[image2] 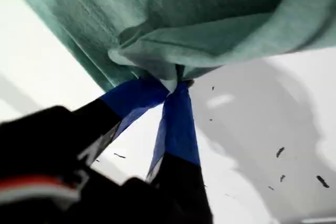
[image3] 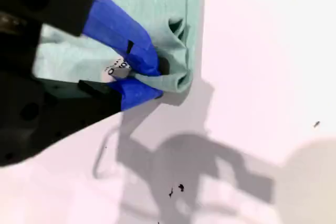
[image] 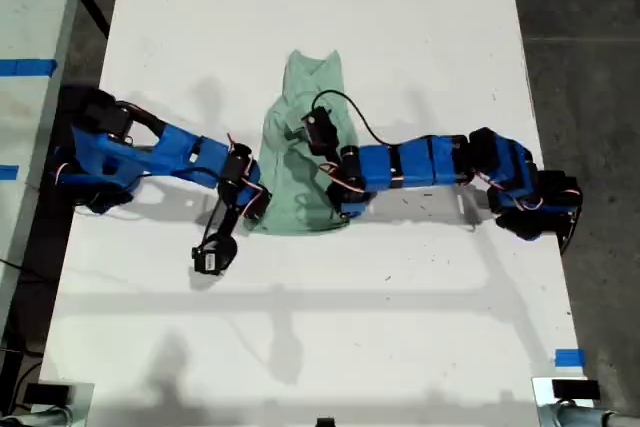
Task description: Fold tshirt
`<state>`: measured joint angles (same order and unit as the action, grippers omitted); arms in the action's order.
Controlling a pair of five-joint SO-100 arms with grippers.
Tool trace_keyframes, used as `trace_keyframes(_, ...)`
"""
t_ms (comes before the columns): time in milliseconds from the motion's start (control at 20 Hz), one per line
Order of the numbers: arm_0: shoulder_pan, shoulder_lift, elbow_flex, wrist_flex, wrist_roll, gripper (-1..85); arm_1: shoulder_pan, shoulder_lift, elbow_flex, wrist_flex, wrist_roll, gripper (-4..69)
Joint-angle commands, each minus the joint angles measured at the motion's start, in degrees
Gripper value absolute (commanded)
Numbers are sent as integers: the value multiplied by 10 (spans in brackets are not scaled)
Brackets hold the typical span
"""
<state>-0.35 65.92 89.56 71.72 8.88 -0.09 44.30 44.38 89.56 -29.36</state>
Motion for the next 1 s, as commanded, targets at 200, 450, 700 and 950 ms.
trace_keyframes(200,110,-76,-379,111,-18,2,-127,150,-30,20,36,-11)
trace_keyframes(450,77,-26,-374,147,-7,3,-82,195,-29,-7,-18,-11)
trace_keyframes(700,-66,97,-351,201,45,1,53,223,-28,-27,-125,-11)
trace_keyframes(950,-246,126,-348,220,147,1,194,243,-28,-59,-207,-12)
